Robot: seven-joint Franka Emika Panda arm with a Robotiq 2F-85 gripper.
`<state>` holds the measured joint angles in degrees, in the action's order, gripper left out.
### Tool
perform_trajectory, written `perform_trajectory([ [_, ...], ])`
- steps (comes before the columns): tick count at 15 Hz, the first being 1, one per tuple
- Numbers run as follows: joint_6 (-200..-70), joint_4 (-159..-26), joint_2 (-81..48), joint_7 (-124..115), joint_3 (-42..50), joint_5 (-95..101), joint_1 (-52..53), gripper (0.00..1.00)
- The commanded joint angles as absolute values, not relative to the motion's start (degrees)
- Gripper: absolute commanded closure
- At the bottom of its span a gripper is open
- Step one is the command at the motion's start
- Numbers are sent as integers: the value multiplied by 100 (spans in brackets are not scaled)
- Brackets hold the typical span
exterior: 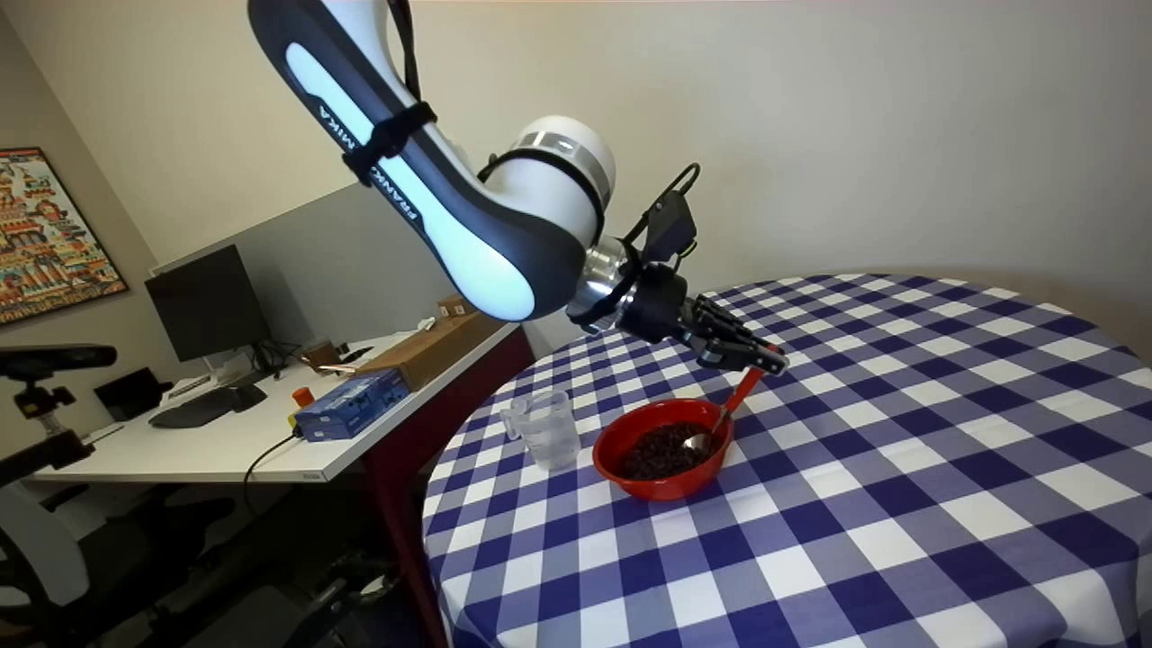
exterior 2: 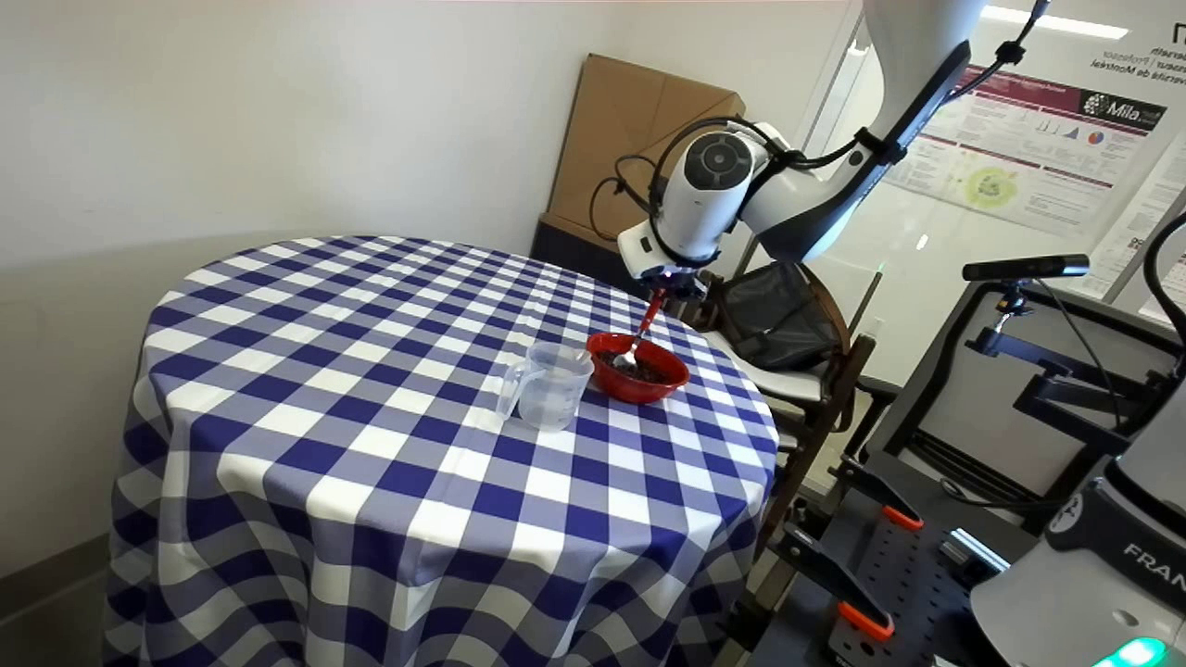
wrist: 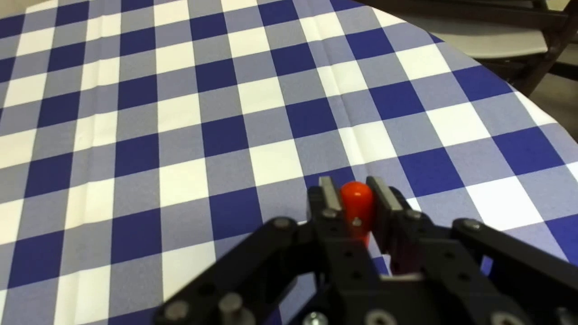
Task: Put a spoonful of the contents of the bowl into the jug
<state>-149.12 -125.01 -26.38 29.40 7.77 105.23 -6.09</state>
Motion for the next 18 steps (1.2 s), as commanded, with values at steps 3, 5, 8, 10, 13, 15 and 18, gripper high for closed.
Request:
perform_trajectory([
  [3,-14806,-12184,-2752,3128,537,9118,-770,95],
  [5,-14750,-12134,-2766,3207,491,8652,-794,95],
  [8,-14649,-12095,-2779,3281,449,8171,-823,95],
  [10,-14576,-12095,-2776,3350,424,7884,-844,95],
  [13,-14415,-12108,-2776,3540,381,7360,-879,95],
  [15,-14236,-12127,-2767,3712,354,6993,-893,95],
  [18,-13893,-12130,-2766,4091,305,6409,-931,95],
])
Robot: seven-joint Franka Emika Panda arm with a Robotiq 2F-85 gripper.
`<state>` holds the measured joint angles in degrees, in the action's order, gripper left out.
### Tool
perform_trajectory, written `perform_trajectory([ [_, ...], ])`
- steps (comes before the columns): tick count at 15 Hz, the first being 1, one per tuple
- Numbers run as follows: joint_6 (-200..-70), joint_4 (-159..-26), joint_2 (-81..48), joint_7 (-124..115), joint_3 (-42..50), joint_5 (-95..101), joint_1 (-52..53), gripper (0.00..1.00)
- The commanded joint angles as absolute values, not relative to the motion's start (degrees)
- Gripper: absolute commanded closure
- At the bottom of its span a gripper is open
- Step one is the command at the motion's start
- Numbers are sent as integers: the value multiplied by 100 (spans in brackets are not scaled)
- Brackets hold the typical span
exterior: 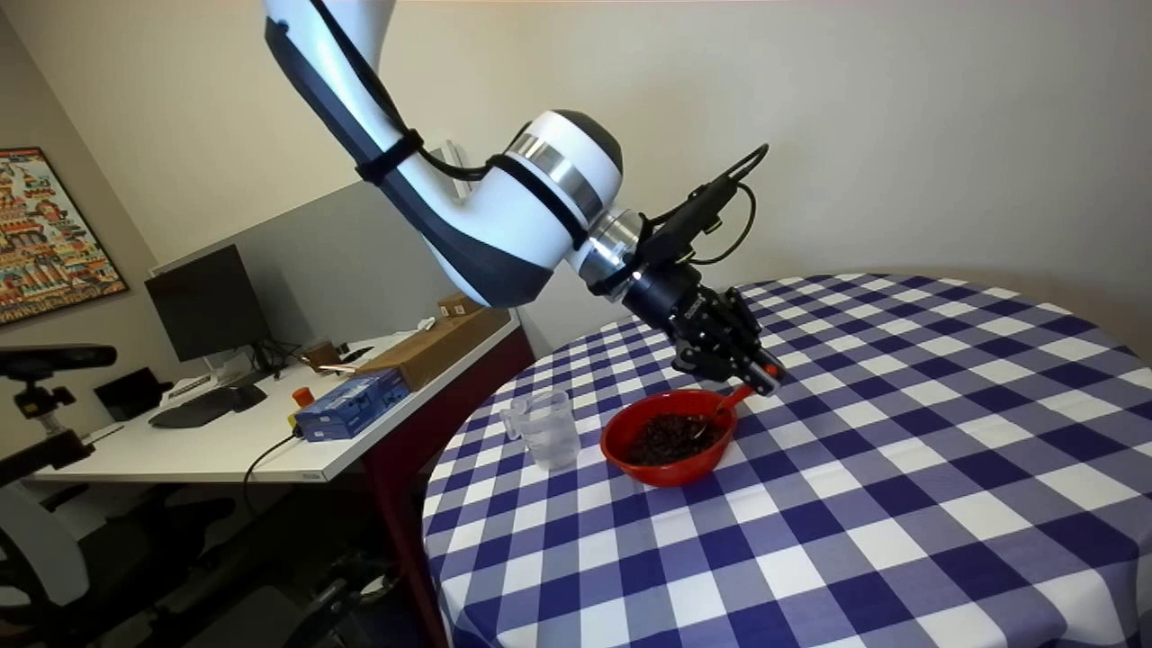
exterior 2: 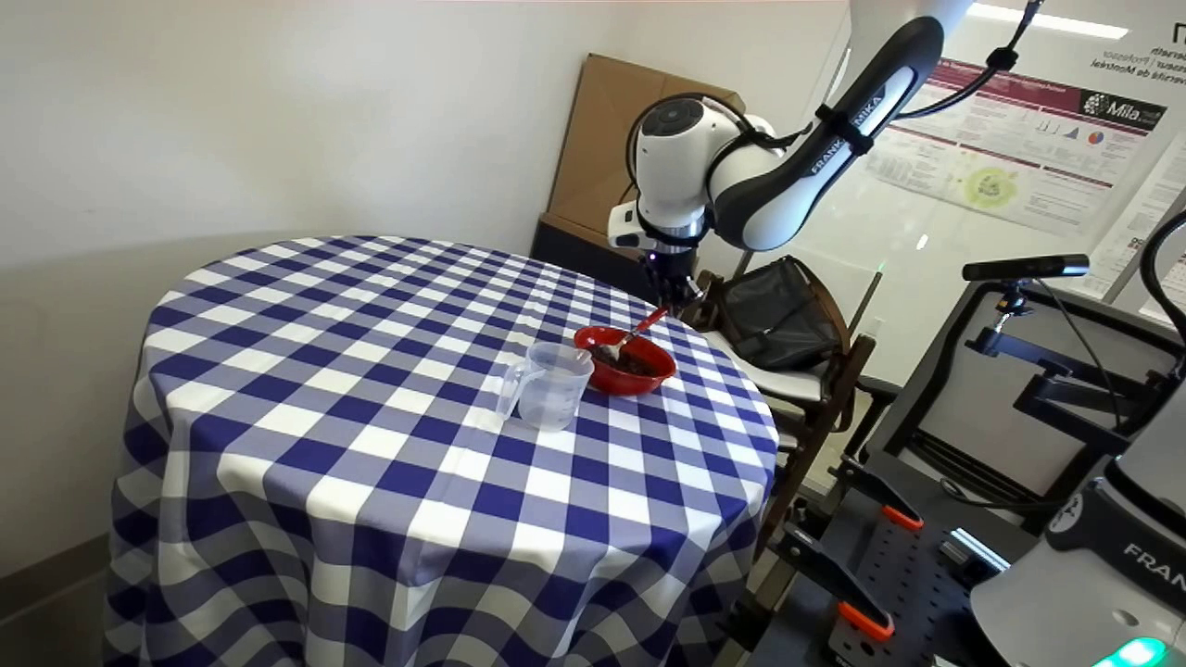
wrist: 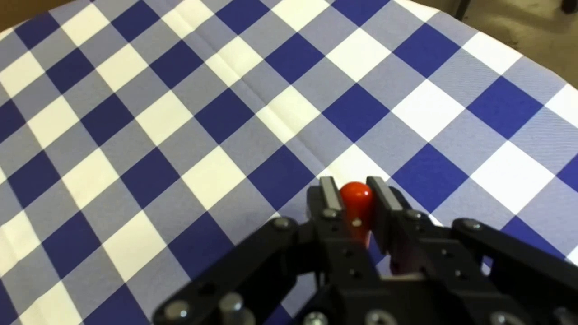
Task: Put a spoonful of the contents of the bowl into the jug
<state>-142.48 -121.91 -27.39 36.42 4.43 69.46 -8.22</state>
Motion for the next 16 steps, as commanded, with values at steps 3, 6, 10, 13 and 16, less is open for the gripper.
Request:
perform_trajectory([
  [3,-13526,-12099,-2770,4531,258,5826,-973,95],
  [6,-13263,-12073,-2769,4892,240,5395,-968,95],
  [10,-13093,-12030,-2772,5241,217,4976,-939,95],
  [13,-13082,-12001,-2780,5412,216,4808,-921,95],
  [16,-13121,-11959,-2790,5519,211,4674,-920,95],
])
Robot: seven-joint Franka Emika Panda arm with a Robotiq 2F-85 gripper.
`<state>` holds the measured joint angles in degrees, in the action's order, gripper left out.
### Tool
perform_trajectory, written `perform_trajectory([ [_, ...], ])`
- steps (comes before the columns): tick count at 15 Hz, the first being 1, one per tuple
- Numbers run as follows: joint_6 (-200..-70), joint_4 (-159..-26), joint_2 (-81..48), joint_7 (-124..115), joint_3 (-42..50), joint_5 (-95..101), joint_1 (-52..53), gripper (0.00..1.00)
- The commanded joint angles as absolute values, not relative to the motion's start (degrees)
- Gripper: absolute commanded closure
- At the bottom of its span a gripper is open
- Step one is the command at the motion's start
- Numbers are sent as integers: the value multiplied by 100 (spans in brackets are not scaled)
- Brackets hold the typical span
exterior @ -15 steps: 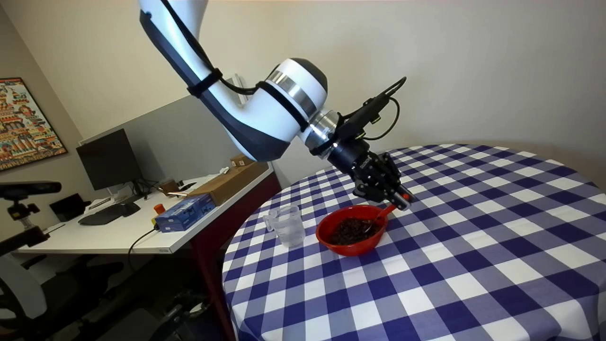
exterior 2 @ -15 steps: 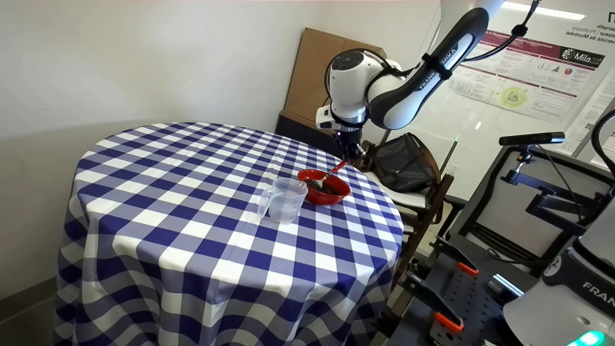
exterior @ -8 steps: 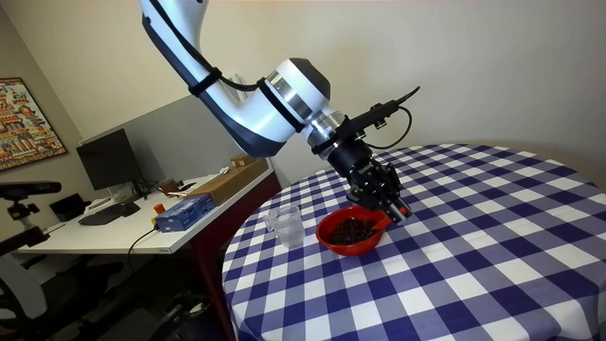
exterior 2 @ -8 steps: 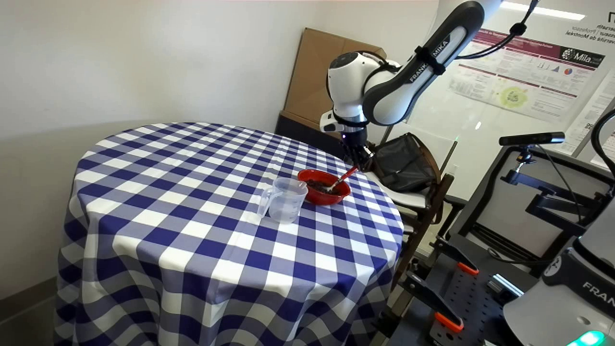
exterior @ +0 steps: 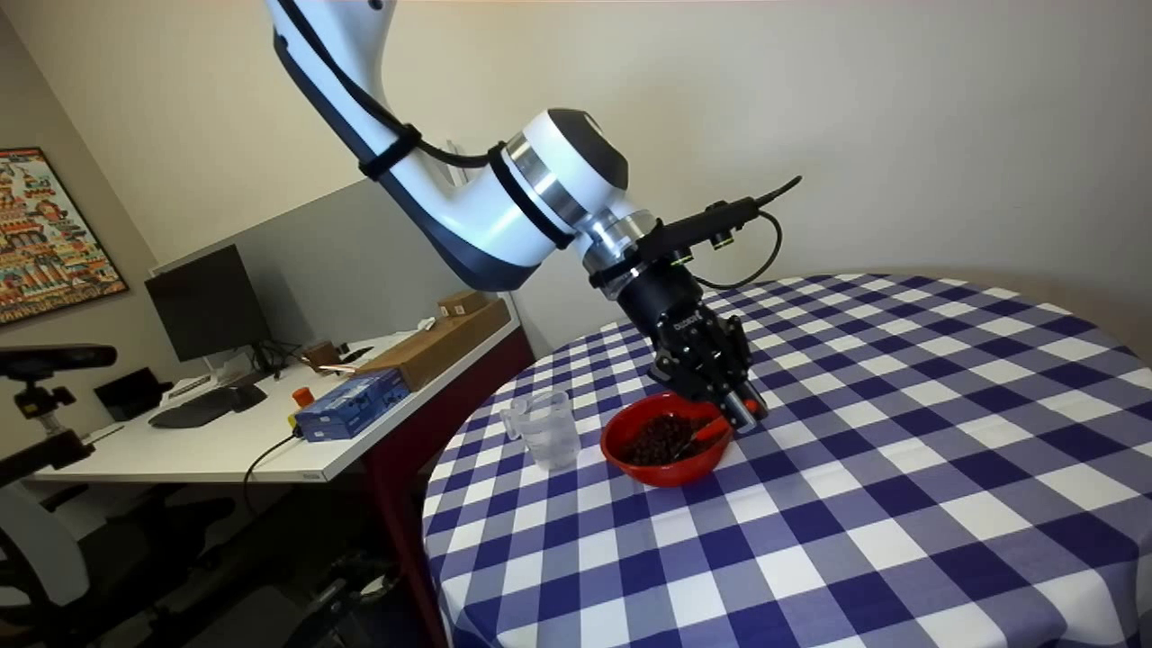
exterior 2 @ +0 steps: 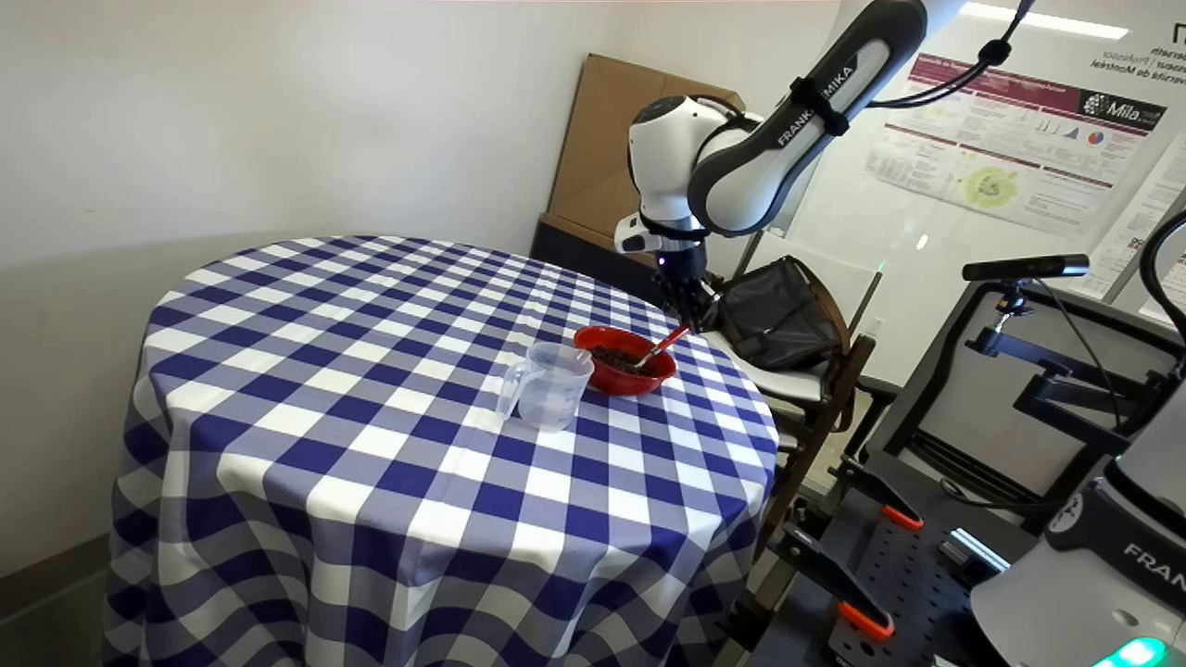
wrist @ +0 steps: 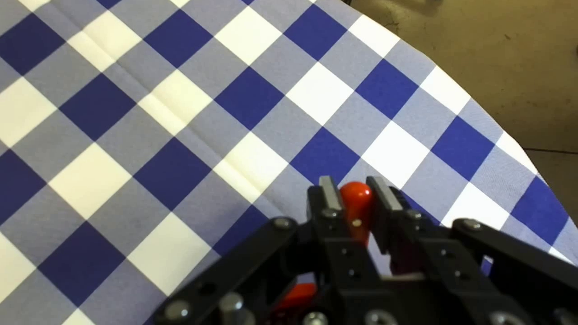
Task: Put a spoonful of the contents of the bowl into the jug
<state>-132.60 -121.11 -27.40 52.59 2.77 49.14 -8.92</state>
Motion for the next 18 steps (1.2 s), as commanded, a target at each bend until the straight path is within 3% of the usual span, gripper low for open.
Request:
perform_trajectory([
  [1,-13139,-11926,-2793,5539,217,4636,-918,95],
  [18,-13174,-11547,-2743,5918,272,3708,-1023,95],
])
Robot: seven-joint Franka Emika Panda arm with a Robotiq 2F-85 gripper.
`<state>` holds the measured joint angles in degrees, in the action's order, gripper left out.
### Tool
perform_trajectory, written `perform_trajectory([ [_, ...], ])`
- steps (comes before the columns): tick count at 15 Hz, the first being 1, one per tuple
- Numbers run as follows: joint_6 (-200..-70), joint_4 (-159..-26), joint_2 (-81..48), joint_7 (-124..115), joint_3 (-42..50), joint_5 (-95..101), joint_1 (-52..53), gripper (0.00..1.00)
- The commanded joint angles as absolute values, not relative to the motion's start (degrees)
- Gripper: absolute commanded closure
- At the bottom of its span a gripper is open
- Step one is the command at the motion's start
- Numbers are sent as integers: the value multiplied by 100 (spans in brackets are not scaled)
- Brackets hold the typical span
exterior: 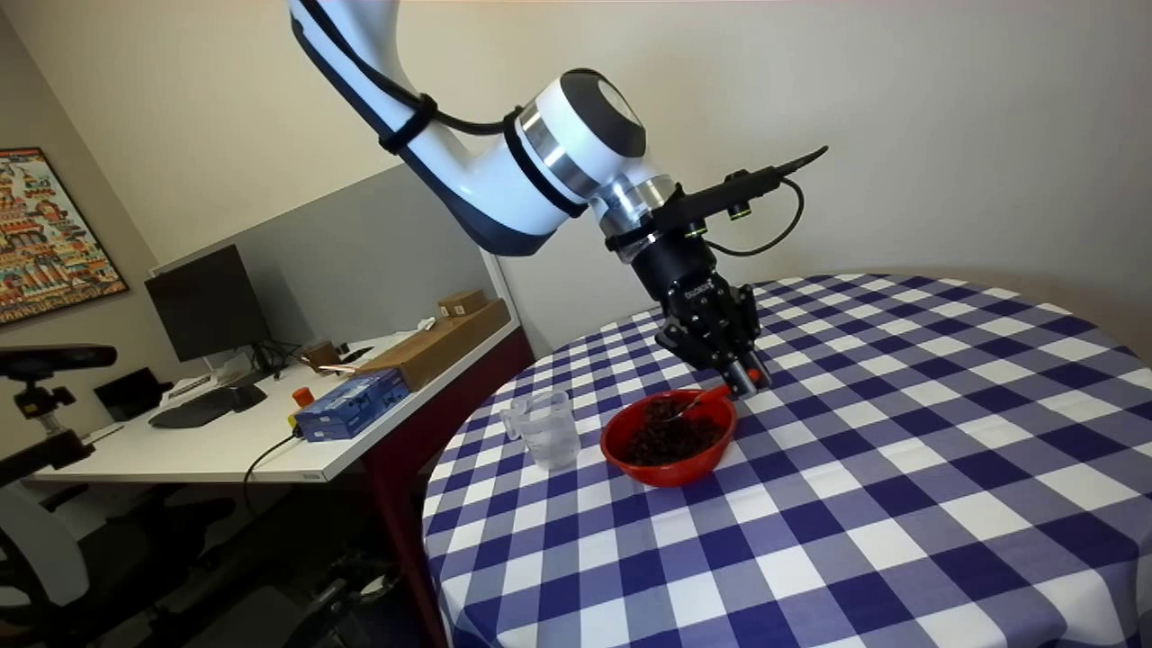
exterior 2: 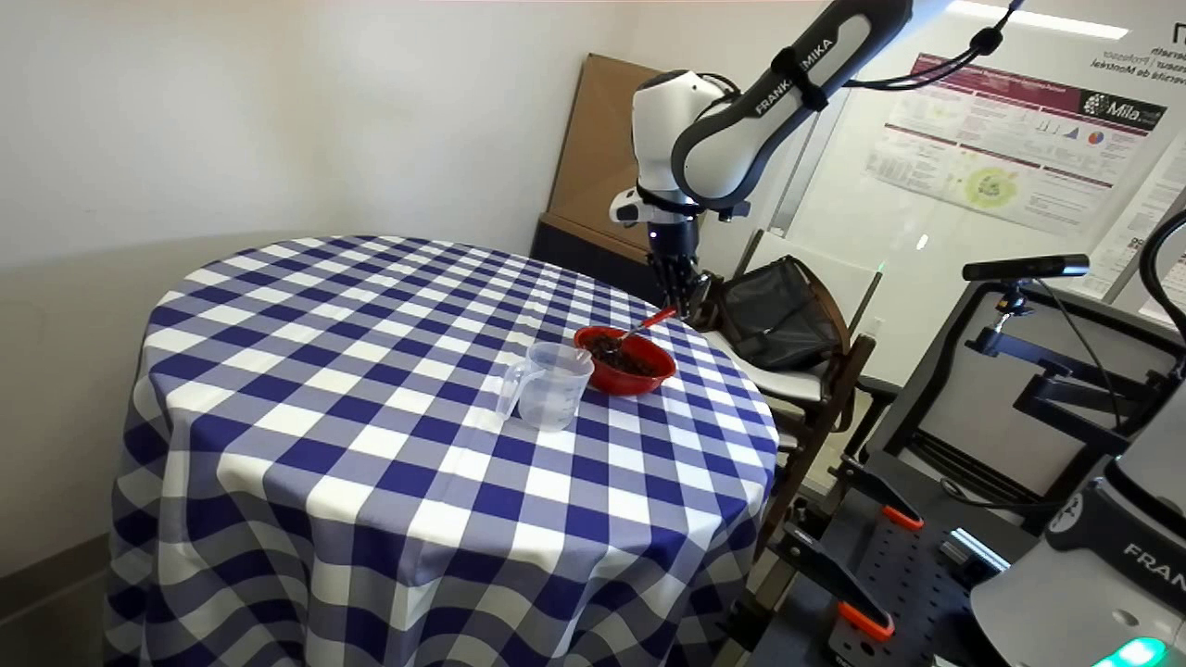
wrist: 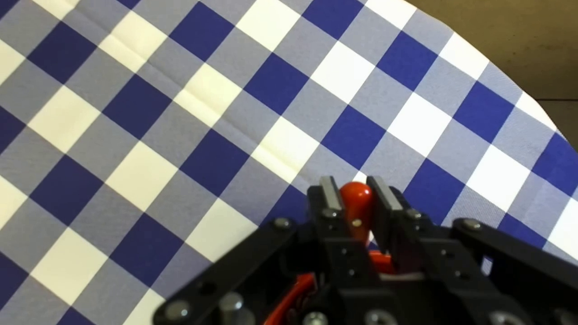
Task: Put a spoonful of the contents of the bowl into the jug
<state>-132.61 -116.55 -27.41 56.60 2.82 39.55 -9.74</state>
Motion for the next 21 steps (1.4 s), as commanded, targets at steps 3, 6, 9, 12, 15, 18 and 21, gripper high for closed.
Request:
perform_trajectory([
  [3,-13181,-11566,-2691,6016,286,3596,-1049,95],
  [6,-13196,-11619,-2633,6117,320,3569,-1061,95],
  [9,-13207,-11641,-2601,6146,358,3588,-1073,95],
  [12,-13224,-11683,-2556,6196,405,3621,-1082,95],
  [15,-13230,-11764,-2491,6272,416,3591,-1095,95],
  [18,-13227,-11832,-2443,6341,396,3545,-1109,95],
  [21,-13233,-11901,-2405,6369,395,3545,-1087,95],
])
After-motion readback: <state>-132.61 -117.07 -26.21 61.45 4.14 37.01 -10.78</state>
